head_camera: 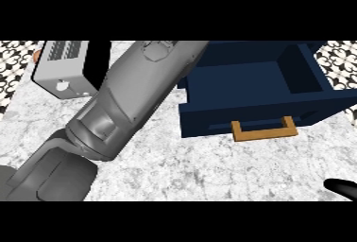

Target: Pick up the can, place it into the drawer and close the drawer

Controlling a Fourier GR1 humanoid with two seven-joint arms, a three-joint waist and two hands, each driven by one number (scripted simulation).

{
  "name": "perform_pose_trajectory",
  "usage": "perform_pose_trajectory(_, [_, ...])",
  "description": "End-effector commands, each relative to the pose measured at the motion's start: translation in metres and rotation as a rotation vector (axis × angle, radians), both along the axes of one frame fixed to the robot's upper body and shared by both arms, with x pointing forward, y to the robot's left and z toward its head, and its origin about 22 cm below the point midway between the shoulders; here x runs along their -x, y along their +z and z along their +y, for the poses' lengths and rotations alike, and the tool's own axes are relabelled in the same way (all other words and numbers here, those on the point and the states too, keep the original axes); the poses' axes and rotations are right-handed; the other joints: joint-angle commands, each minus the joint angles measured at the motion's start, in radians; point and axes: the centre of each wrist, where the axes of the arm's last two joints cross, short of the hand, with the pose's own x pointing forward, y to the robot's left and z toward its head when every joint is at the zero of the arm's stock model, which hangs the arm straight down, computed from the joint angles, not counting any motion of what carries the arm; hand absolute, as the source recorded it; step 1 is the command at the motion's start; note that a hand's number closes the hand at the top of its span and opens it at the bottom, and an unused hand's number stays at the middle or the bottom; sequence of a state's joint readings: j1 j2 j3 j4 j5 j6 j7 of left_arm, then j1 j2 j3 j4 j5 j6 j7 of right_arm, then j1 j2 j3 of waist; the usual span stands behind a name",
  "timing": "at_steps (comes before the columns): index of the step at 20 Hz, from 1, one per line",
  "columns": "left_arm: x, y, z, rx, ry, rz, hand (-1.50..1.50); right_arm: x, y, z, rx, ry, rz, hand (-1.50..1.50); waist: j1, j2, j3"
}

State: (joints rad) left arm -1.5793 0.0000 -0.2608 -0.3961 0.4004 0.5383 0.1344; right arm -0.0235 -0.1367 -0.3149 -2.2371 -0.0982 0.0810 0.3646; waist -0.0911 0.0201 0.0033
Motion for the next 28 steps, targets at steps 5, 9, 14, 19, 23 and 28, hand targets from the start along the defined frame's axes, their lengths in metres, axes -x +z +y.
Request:
perform_pose_trajectory(5, [-0.004, -0.004, 0.0, -0.007, 0.108, -0.02, -1.5, 0.0, 0.007, -0.001, 0.004, 0.024, -0.003, -1.5, -0.016, 0.003, 0.0])
perform_pose_trajectory(9, [-0.006, -0.004, 0.001, 0.004, 0.115, -0.025, -1.5, -0.007, 0.009, 0.002, 0.133, 0.013, -0.034, -1.5, -0.015, 0.013, 0.0])
perform_pose_trajectory(14, [-0.005, 0.001, -0.001, 0.049, 0.123, -0.021, -1.5, -0.018, 0.027, 0.006, 0.257, 0.036, -0.107, -1.5, -0.012, 0.014, 0.0])
perform_pose_trajectory(19, [-0.001, 0.012, -0.006, 0.107, 0.086, -0.005, -1.5, -0.037, 0.031, 0.018, 0.447, 0.039, -0.107, -1.5, 0.005, 0.01, -0.001])
perform_pose_trajectory(23, [-0.003, 0.005, -0.002, 0.144, 0.097, -0.019, -1.5, -0.047, 0.013, 0.03, 0.598, 0.034, -0.1, -1.5, 0.008, 0.017, 0.0])
perform_pose_trajectory(28, [-0.005, 0.008, -0.001, 0.132, 0.087, -0.031, -1.5, -0.07, -0.003, 0.053, 0.747, 0.01, -0.099, -1.5, 0.056, 0.005, -0.002])
